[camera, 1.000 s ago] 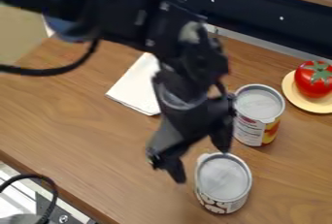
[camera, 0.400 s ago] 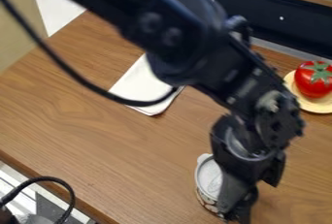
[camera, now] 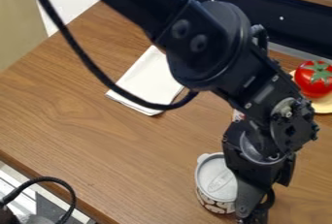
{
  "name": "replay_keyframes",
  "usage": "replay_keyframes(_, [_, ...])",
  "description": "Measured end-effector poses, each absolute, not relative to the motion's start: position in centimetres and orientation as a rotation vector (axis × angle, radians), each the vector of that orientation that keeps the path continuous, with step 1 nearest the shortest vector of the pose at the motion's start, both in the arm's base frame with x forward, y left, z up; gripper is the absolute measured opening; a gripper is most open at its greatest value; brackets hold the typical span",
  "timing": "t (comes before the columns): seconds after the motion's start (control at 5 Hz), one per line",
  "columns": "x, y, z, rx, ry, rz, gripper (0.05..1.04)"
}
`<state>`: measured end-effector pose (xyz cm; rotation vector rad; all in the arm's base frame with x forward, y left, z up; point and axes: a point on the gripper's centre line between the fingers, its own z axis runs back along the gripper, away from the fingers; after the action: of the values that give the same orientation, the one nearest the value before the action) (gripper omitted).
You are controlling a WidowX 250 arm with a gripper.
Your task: Move the can in the bottom center of the table
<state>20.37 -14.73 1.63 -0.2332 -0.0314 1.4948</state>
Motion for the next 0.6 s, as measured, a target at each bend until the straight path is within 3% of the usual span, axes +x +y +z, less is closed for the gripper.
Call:
replay_keyframes(0.4, [20.7,-13.8,-0.1,-0.178,-0.017,1.589,0.997])
replay_keyframes(0.6, [21.1,-12.9,-0.3,-0.187,-0.031,1.632,0.997])
